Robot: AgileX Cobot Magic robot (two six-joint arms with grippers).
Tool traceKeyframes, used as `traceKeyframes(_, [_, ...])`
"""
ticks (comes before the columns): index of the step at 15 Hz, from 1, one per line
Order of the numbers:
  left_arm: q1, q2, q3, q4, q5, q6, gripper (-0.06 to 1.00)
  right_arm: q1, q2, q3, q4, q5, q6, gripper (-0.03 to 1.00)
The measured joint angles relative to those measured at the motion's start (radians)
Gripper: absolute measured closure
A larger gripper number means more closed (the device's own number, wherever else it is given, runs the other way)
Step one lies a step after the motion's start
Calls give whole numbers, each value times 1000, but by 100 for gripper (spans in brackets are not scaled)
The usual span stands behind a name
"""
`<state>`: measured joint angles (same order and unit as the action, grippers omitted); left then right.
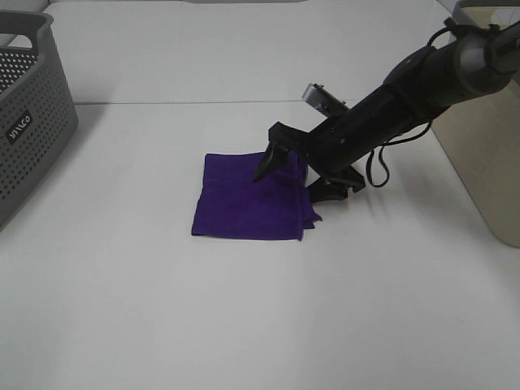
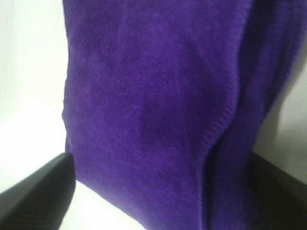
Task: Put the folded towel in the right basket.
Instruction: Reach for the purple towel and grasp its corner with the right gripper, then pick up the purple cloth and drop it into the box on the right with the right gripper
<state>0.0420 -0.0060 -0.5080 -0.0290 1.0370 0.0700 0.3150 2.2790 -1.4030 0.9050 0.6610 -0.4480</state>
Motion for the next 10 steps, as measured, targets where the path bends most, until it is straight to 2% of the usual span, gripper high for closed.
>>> traceKeyframes(1, [0, 0, 0, 0, 0, 0, -5, 33, 6, -5, 3, -17, 0, 14])
traceKeyframes(2, [0, 0, 0, 0, 0, 0, -5, 66, 11, -5, 3, -48, 0, 23])
traceKeyframes(3, [0, 0, 0, 0, 0, 0, -5, 99, 16, -6, 1, -79, 1, 39])
traceKeyframes(5, [0, 0, 0, 0, 0, 0, -5, 149, 31, -13, 0, -117, 2, 81])
traceKeyframes(6, [0, 0, 0, 0, 0, 0, -5, 160, 36, -21, 0, -121, 3, 91])
traceKeyframes(10, [0, 0, 0, 0, 0, 0, -5, 171, 41, -42, 13, -113, 3, 92])
